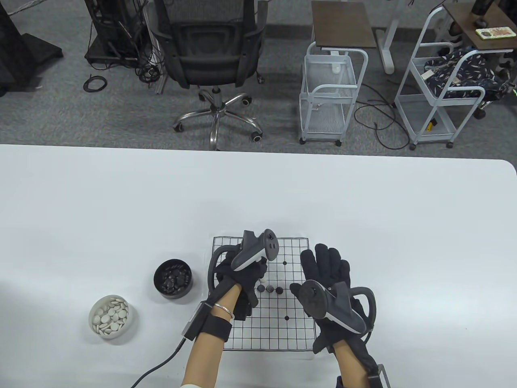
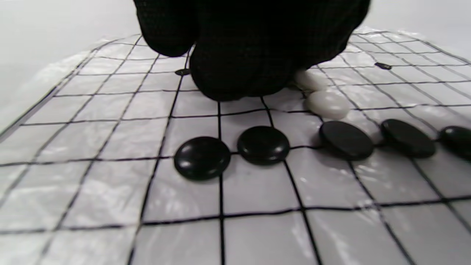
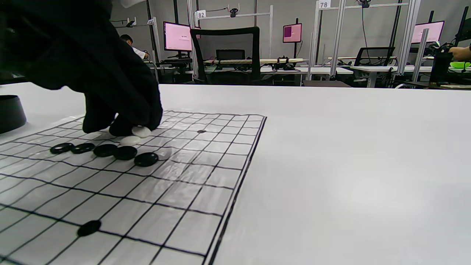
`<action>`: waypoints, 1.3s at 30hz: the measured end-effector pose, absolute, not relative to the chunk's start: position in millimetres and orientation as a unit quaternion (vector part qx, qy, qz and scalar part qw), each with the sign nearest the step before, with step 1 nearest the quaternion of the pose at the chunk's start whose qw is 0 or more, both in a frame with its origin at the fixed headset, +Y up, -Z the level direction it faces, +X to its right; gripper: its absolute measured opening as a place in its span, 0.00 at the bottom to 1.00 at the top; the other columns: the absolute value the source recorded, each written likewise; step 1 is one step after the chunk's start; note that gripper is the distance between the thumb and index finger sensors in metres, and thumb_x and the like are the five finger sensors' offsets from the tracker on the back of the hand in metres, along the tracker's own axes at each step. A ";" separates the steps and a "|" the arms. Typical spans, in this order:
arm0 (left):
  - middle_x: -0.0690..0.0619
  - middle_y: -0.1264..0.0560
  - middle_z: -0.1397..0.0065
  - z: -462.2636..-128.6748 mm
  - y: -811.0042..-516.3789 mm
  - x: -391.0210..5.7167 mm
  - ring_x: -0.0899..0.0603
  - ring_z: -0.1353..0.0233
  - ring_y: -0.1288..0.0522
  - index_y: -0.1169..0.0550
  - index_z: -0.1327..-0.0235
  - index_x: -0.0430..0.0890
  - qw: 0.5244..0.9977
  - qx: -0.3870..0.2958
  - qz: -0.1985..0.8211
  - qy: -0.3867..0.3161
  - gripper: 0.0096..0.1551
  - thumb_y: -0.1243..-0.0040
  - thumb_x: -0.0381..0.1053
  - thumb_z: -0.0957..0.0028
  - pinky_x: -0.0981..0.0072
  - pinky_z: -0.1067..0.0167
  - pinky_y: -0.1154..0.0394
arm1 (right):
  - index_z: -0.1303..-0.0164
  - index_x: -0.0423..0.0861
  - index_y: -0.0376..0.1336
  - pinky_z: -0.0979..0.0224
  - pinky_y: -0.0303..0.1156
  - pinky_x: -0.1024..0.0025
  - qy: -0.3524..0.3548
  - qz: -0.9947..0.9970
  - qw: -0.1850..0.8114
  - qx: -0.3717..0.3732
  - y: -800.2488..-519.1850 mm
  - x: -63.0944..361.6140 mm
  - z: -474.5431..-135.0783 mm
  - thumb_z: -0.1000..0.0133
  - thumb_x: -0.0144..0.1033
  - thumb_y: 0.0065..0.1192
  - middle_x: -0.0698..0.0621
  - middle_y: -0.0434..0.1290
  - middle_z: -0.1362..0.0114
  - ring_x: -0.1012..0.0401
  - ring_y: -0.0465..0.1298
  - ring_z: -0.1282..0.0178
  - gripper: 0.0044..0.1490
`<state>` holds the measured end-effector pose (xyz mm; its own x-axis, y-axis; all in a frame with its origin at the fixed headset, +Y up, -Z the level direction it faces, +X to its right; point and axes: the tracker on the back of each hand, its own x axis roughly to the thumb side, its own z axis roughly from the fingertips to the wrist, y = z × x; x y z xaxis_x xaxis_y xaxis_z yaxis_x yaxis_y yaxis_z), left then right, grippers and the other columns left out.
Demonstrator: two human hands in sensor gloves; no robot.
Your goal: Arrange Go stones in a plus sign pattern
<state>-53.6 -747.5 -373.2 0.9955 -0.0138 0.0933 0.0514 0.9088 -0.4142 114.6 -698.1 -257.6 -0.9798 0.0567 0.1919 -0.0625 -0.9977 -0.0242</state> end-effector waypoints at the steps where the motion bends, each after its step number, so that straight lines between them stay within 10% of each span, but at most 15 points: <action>1: 0.61 0.16 0.44 -373.0 -747.3 -53.4 0.61 0.51 0.17 0.22 0.40 0.60 0.976 -0.212 -0.020 -0.043 0.20 0.44 0.59 0.44 0.61 0.31 0.25 | 0.14 0.42 0.35 0.19 0.42 0.39 -0.015 0.995 0.031 0.096 -698.2 114.6 -257.6 0.38 0.57 0.41 0.33 0.37 0.14 0.32 0.42 0.15 0.50; 12: 0.58 0.17 0.37 -360.7 -719.9 -75.9 0.58 0.46 0.16 0.23 0.36 0.58 0.985 -0.143 -0.069 -0.064 0.26 0.45 0.62 0.47 0.56 0.30 0.26 | 0.14 0.42 0.35 0.19 0.42 0.39 -0.019 0.994 0.034 0.107 -698.5 113.4 -257.7 0.38 0.57 0.41 0.33 0.37 0.14 0.33 0.42 0.15 0.50; 22: 0.59 0.15 0.38 -309.6 -673.4 -188.8 0.58 0.47 0.15 0.22 0.36 0.58 0.978 -0.014 -0.207 -0.002 0.30 0.43 0.64 0.52 0.56 0.32 0.23 | 0.14 0.42 0.35 0.19 0.42 0.39 -0.021 0.993 0.031 0.114 -700.1 109.7 -258.7 0.38 0.58 0.41 0.33 0.37 0.14 0.33 0.43 0.15 0.50; 39: 0.56 0.08 0.52 -268.9 -714.8 -325.2 0.59 0.62 0.11 0.12 0.48 0.53 0.960 -0.175 -0.161 0.150 0.30 0.35 0.64 0.60 0.59 0.44 0.17 | 0.14 0.42 0.35 0.19 0.42 0.39 -0.022 0.992 0.019 0.125 -700.9 102.7 -257.9 0.38 0.58 0.41 0.33 0.37 0.14 0.33 0.43 0.15 0.50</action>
<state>-325.2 -714.8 -268.9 0.9031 -0.3613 -0.2321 0.2564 0.8872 -0.3835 102.7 -700.9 -257.9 -0.9680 0.0325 0.2490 -0.0437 -0.9983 -0.0397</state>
